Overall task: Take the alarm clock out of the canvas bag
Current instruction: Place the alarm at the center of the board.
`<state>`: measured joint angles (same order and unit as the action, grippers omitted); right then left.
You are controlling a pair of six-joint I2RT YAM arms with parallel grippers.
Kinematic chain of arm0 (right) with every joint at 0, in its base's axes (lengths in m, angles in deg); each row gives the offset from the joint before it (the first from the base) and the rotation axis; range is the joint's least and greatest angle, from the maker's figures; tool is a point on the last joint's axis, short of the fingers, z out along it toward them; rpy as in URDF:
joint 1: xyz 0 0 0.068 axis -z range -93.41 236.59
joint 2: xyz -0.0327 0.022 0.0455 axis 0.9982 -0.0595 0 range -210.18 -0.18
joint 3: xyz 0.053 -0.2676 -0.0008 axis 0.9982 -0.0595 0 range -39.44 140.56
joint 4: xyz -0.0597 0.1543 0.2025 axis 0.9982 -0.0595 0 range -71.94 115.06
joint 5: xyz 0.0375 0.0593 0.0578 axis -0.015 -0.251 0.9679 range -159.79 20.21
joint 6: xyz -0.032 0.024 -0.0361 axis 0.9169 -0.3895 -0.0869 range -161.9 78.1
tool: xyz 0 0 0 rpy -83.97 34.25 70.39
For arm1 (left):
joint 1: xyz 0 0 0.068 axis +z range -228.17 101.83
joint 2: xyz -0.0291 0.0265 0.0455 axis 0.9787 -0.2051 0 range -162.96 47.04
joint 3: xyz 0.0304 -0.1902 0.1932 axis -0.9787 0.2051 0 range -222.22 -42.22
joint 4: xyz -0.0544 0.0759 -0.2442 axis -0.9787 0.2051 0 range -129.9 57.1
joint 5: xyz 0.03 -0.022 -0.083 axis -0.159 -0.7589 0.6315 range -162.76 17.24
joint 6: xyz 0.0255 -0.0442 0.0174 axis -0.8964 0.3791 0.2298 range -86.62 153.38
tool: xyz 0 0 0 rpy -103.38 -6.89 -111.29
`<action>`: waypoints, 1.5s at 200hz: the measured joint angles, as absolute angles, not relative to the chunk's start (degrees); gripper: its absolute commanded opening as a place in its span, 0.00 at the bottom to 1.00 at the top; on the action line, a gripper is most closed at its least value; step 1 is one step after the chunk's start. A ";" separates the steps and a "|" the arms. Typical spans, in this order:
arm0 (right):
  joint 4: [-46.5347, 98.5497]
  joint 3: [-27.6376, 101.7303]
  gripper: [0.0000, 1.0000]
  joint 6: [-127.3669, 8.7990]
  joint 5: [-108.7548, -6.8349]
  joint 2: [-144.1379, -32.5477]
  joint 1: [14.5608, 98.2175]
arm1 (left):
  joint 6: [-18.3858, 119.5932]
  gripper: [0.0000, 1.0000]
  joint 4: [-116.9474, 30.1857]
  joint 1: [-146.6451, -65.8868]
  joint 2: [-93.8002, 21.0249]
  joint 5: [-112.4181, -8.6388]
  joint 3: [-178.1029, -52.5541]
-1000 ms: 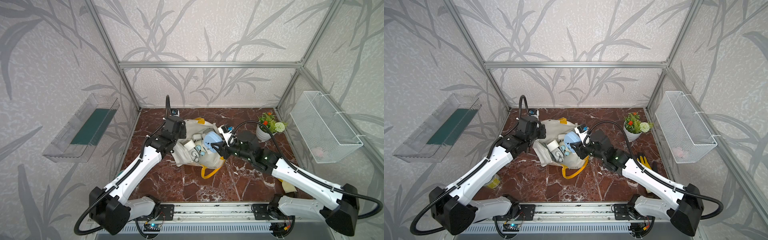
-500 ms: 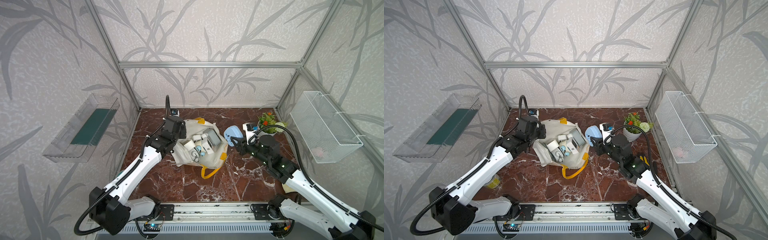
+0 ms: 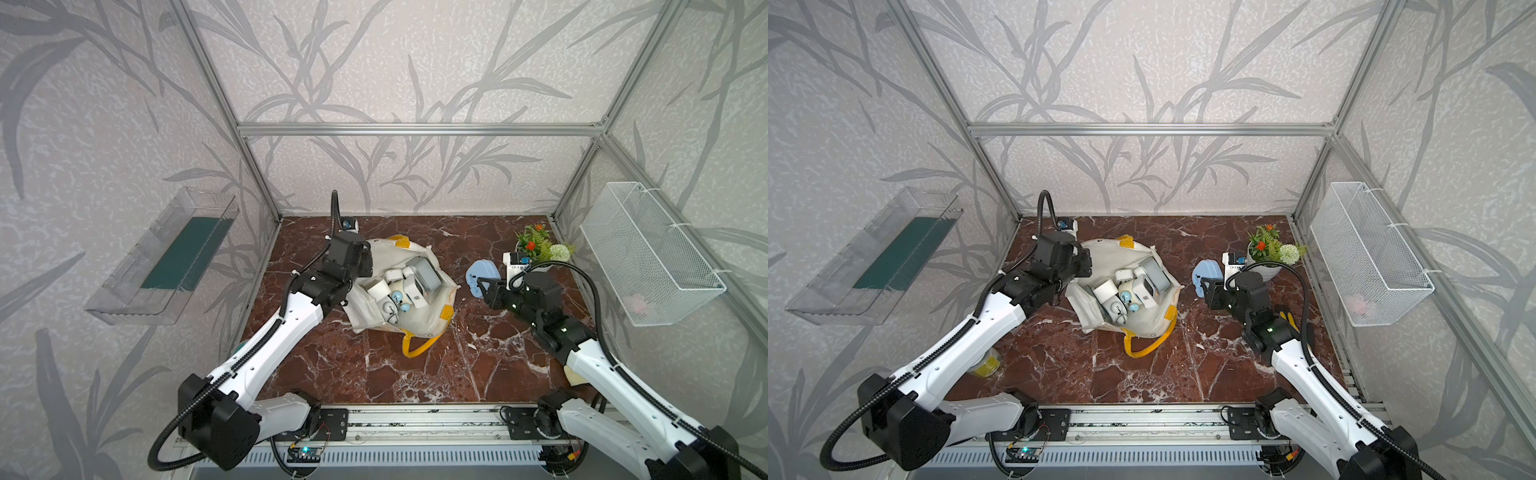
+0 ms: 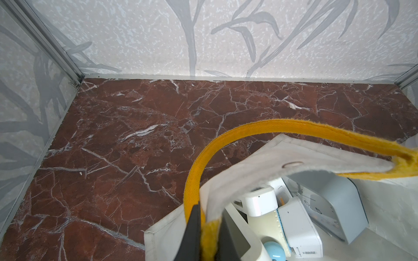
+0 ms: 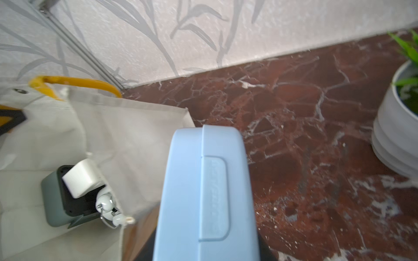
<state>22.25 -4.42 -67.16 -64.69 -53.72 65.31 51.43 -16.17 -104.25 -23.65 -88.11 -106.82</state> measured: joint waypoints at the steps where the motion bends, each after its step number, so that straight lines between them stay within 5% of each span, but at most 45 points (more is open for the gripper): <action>1: 22.27 -4.62 0.19 -67.33 -64.62 -53.83 65.47 | 51.43 0.00 -16.17 -104.25 -23.65 -88.11 -106.82; 300: 28.24 0.13 0.23 -82.54 -52.45 -84.82 71.89 | 51.43 0.00 -16.59 -104.25 -22.37 -88.16 -105.49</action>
<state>28.24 0.13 -82.54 -52.45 -84.82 71.89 51.43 -16.59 -104.25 -22.37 -88.16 -105.49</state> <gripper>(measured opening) 0.417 0.082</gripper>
